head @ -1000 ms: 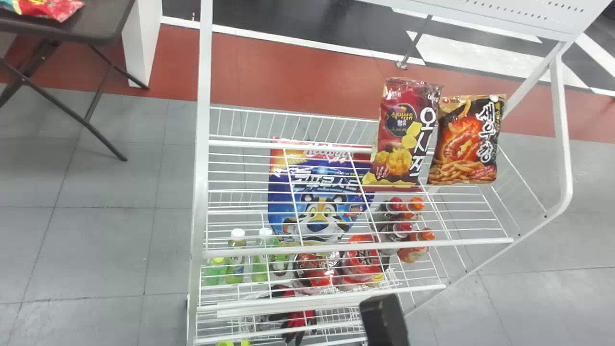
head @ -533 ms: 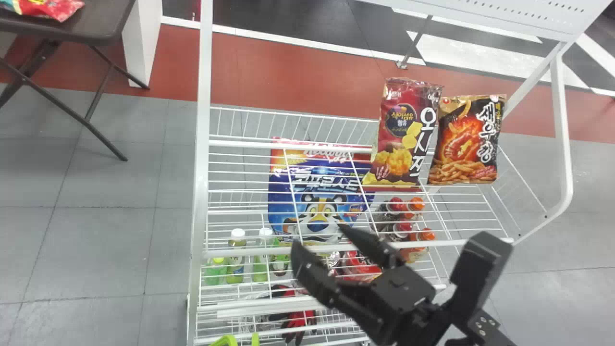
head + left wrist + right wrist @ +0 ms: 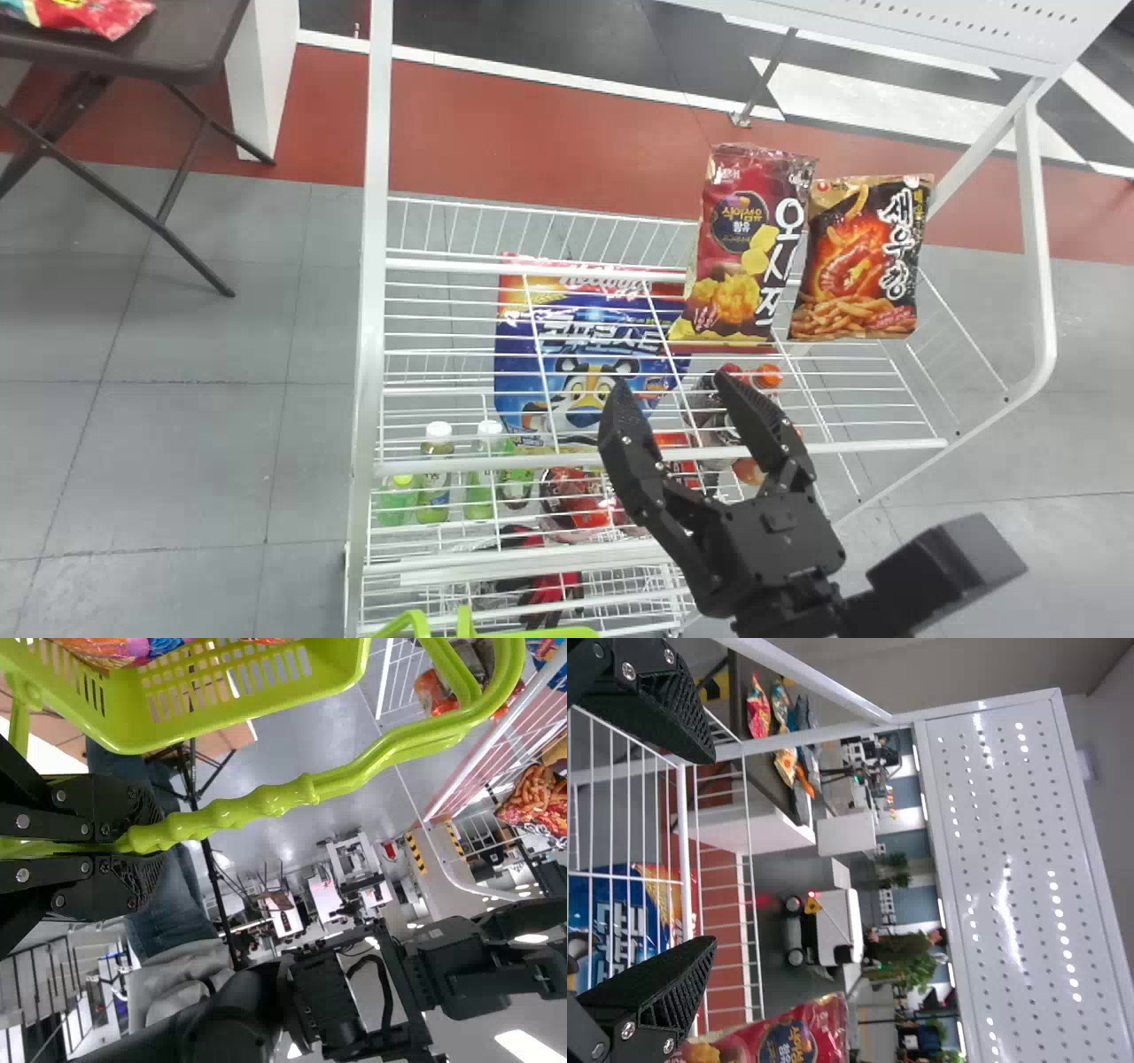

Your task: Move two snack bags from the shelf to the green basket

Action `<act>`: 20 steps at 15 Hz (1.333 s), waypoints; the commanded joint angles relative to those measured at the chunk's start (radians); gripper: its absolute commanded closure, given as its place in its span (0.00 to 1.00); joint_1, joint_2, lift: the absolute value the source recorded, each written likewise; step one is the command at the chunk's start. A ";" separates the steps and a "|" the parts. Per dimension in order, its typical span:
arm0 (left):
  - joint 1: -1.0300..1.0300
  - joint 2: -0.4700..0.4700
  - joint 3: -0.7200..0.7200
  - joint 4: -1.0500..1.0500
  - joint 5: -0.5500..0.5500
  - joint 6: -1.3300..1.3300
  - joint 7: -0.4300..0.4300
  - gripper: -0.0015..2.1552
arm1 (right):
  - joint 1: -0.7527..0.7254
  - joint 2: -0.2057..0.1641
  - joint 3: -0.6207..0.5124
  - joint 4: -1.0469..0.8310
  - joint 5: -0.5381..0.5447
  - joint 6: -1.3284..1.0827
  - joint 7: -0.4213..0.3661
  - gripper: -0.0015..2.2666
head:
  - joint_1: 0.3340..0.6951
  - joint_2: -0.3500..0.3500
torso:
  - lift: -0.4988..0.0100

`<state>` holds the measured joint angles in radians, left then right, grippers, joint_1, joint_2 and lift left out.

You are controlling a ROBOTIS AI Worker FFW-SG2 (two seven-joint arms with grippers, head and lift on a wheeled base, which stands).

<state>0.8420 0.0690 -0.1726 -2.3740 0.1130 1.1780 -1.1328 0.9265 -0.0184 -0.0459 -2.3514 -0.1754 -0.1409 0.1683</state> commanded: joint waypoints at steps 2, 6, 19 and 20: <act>0.008 0.002 0.009 0.002 -0.001 -0.001 -0.002 1.00 | 0.011 0.008 0.012 0.024 0.025 -0.071 -0.004 0.04 | 1.00 0.00 | 0.95; 0.014 0.002 0.015 0.002 -0.001 0.009 0.001 1.00 | 0.015 0.009 0.021 0.023 0.045 -0.068 -0.007 0.04 | 1.00 0.00 | 0.95; 0.028 0.002 0.055 0.013 0.050 -0.004 -0.021 1.00 | 0.038 0.014 0.027 0.011 0.053 -0.068 -0.026 0.04 | 1.00 0.00 | 0.95; 0.031 0.002 0.055 0.012 0.050 -0.004 -0.021 1.00 | 0.038 0.014 0.031 0.012 0.053 -0.068 -0.030 0.04 | 1.00 0.00 | 0.95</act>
<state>0.8694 0.0705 -0.1190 -2.3611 0.1622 1.1743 -1.1536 0.9648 -0.0046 -0.0197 -2.3417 -0.1239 -0.2093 0.1409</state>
